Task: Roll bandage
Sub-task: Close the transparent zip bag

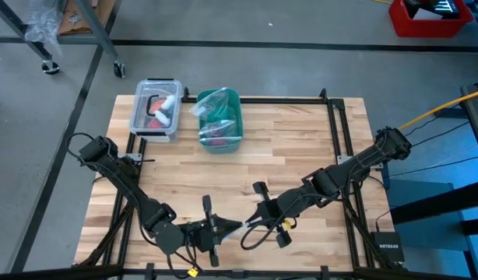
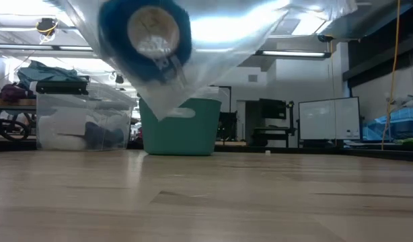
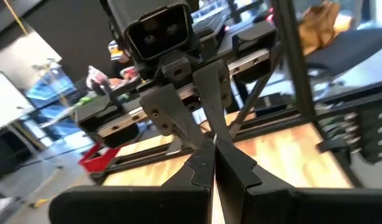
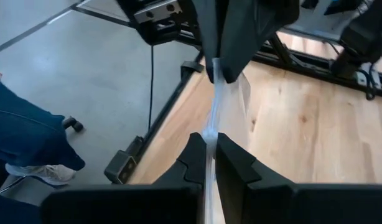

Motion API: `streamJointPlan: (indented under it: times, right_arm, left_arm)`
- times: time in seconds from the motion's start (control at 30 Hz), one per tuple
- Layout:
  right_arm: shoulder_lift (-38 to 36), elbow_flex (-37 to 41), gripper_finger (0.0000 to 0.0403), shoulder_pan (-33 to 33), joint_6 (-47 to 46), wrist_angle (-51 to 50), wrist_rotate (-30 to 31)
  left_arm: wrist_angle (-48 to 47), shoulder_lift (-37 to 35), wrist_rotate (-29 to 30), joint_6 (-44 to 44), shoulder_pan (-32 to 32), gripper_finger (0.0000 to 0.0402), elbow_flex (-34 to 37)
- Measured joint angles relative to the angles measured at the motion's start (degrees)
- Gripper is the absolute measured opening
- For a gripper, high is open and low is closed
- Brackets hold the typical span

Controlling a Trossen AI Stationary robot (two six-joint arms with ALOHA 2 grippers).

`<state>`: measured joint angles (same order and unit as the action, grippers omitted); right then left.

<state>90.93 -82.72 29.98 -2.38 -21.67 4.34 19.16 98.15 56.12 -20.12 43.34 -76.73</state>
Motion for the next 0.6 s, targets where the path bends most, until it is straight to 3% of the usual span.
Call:
streamJointPlan:
  times: [0.37, 0.6]
  right_arm:
    - [0.09, 0.02, 0.0021, -0.05, 1.4, 3.21, 0.79]
    - [0.09, 0.02, 0.0021, 0.0, 2.65, 4.02, 1.07]
  left_arm:
    - [-0.24, -0.11, -3.24, 6.9, -1.57, 0.0058, -0.13]
    - [-0.48, -0.11, -3.35, 4.73, -1.82, 0.0074, -0.13]
